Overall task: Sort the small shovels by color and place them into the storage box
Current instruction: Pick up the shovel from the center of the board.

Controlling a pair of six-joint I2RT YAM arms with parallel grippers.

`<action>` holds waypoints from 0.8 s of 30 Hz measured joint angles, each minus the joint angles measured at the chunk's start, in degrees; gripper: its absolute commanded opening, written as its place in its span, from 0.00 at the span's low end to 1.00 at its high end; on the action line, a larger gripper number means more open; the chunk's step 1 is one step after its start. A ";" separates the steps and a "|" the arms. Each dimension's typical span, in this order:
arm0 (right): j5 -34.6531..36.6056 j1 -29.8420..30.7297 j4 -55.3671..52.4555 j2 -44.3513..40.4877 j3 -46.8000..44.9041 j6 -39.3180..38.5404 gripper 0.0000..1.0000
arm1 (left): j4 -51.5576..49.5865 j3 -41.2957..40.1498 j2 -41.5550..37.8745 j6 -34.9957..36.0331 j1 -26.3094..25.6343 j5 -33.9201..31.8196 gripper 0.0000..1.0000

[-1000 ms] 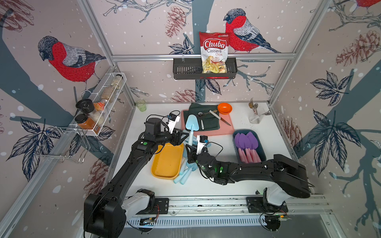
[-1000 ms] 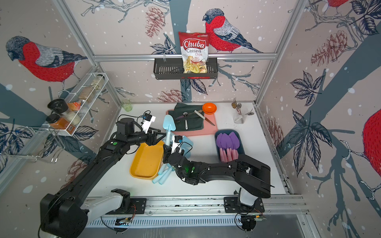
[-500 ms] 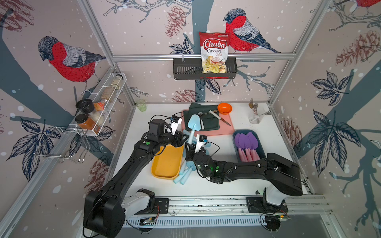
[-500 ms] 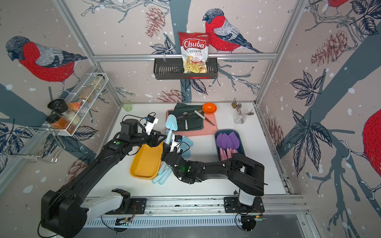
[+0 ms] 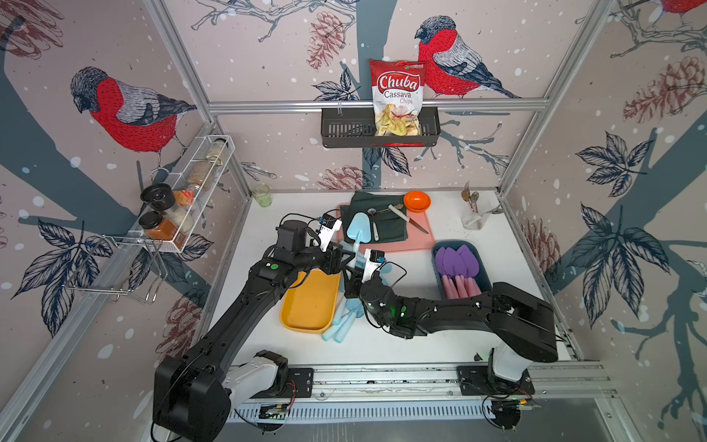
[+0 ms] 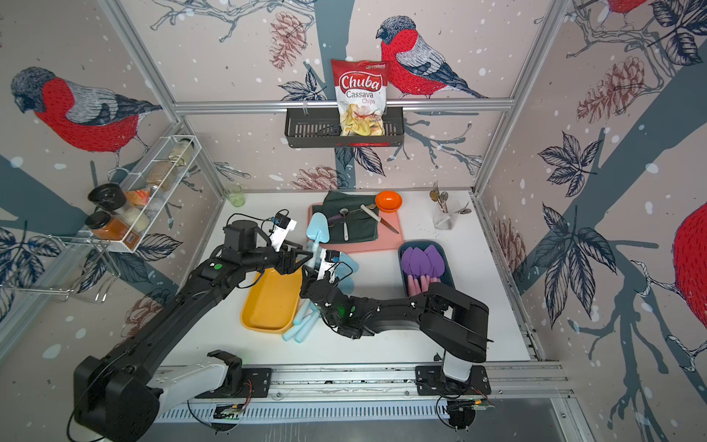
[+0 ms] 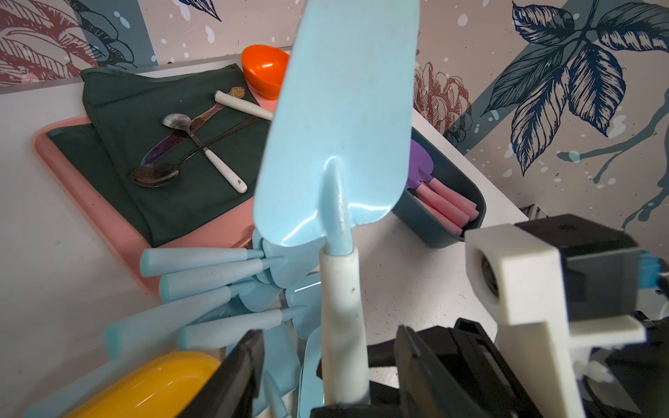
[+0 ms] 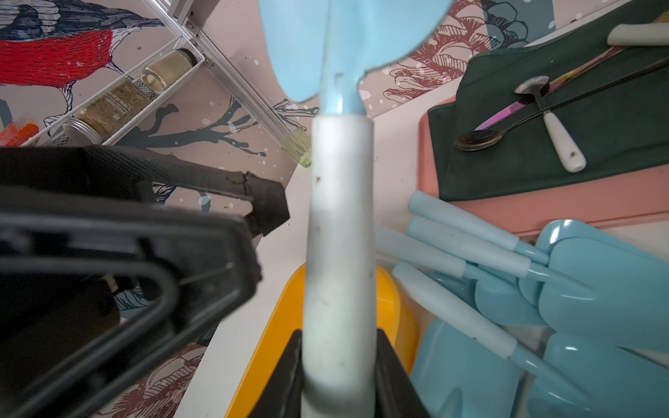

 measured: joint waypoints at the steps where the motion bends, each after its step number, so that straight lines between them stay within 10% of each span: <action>1: -0.55 0.11 -0.04 0.33 0.39 0.50 0.00 | 0.00 0.02 0.13 0.00 -0.02 0.17 0.59; 14: -2.45 0.48 -0.02 1.49 2.23 0.44 0.00 | 0.04 0.09 2.64 -0.07 -1.57 -1.90 0.39; 20: -2.64 0.59 -0.15 2.23 2.75 0.24 0.01 | -0.02 0.11 2.97 -2.19 -1.73 -1.88 0.05; 22: -2.73 0.59 -0.33 2.45 2.78 0.02 0.13 | -0.44 0.11 3.04 -2.67 -1.73 -2.21 0.00; 24: -3.13 0.59 -0.66 2.45 2.71 0.02 0.46 | -1.07 0.13 3.06 -2.51 -1.73 -3.21 0.00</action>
